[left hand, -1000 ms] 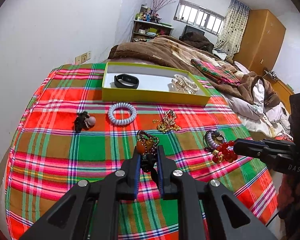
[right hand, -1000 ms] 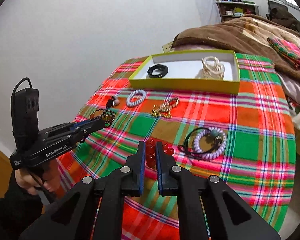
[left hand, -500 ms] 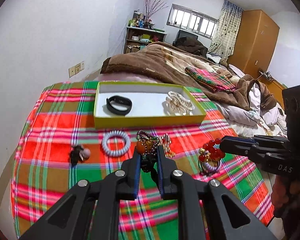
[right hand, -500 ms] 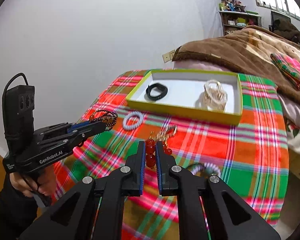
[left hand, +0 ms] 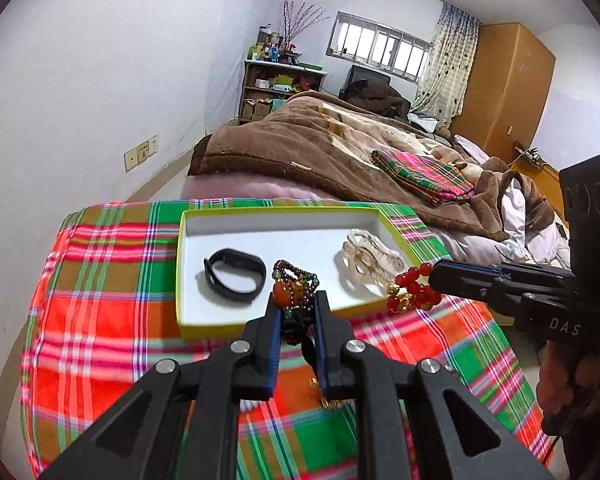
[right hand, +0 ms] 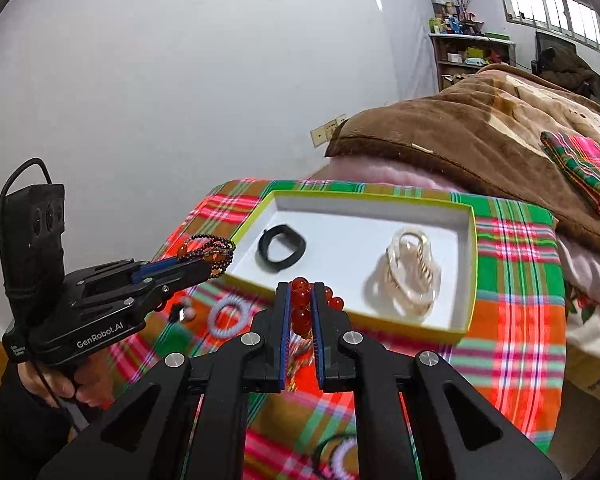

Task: Organize jewelry
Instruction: 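Carry both items into the white box and open both tools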

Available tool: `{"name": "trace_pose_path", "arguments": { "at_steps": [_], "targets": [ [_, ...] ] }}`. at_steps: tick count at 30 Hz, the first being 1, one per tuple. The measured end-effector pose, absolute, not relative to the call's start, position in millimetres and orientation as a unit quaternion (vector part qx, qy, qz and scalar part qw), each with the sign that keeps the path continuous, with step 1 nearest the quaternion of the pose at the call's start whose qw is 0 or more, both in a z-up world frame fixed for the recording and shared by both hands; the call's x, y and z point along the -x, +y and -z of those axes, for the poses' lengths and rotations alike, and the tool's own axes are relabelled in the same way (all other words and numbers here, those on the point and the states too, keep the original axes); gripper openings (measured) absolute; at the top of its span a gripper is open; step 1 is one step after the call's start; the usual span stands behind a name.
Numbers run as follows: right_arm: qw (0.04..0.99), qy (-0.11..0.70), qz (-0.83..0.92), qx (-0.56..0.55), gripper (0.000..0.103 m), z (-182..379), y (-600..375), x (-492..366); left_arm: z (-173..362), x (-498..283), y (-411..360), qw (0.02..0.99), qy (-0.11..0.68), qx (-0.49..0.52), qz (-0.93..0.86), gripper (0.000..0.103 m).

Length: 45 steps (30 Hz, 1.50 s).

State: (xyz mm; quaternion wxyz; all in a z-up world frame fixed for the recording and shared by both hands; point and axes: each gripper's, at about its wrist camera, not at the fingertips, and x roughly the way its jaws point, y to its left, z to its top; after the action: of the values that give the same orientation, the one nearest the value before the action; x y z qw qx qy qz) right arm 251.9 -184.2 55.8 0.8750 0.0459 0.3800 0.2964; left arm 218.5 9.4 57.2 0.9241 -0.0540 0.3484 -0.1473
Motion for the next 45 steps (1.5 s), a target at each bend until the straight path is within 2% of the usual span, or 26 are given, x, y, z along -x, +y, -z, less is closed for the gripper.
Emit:
{"name": "trace_pose_path", "arguments": {
  "at_steps": [12,24,28,32,36,45],
  "targets": [
    [0.863,0.411,-0.29,-0.044,0.01,-23,-169,-299,-23,-266,20,0.913,0.377,0.064,0.143,0.015],
    [0.854,0.435,-0.282,-0.037,0.01,2,-160,-314,-1,-276,29,0.906,0.397,0.068,0.129,0.016],
    [0.857,0.435,-0.275,-0.039,0.01,2,-161,-316,0,-279,30,0.906,0.399,0.067,0.123,0.017],
    [0.86,0.427,-0.276,-0.038,0.017,-3,-162,-313,1,-280,32,0.906,0.402,0.065,0.115,0.019],
    [0.864,0.419,-0.277,-0.038,0.017,-10,-163,-308,-2,-279,35,0.906,0.401,0.07,0.113,0.024],
    [0.877,0.393,-0.274,-0.038,0.019,-32,-172,-281,-20,-258,37,0.911,0.387,0.076,0.119,0.024]
  ]
}}
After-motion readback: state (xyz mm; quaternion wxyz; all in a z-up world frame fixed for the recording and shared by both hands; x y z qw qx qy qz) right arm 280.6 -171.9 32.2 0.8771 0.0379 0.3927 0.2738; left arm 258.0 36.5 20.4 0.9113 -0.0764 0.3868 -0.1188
